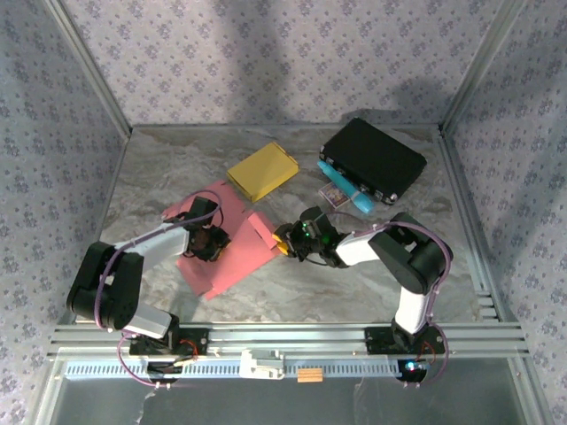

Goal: Fold the paper box

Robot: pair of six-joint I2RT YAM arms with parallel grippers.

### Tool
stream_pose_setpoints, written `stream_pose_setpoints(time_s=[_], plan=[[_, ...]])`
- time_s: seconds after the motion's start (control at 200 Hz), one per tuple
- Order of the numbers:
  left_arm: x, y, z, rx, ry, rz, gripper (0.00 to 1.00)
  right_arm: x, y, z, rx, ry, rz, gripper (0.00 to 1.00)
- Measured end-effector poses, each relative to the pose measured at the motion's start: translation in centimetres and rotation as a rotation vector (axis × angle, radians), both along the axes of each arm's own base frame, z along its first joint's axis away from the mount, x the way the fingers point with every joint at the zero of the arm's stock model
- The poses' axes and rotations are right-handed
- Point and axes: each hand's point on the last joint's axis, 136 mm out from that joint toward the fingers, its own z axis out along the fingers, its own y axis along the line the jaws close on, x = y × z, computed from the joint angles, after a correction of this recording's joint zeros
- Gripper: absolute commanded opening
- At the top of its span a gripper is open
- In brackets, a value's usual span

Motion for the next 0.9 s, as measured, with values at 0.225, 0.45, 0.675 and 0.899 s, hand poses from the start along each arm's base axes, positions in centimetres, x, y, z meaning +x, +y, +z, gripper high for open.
stream_pose_setpoints(time_s=[0.225, 0.45, 0.675, 0.899], plan=[[0.0, -0.1, 0.0, 0.009, 0.011, -0.011, 0.29, 0.3, -0.1, -0.7, -0.012, -0.017, 0.003, 0.16], [-0.3, -0.1, 0.2, 0.020, 0.025, -0.024, 0.30, 0.9, -0.3, -0.9, -0.030, -0.033, -0.010, 0.00], [-0.9, 0.0, 2.8, 0.099, -0.011, -0.093, 0.36, 1.2, -0.1, -0.7, -0.038, -0.026, -0.022, 0.00], [-1.3, -2.1, 12.0, 0.204, -0.287, -0.307, 0.43, 1.7, 0.1, 3.1, -0.043, 0.011, -0.062, 0.00]])
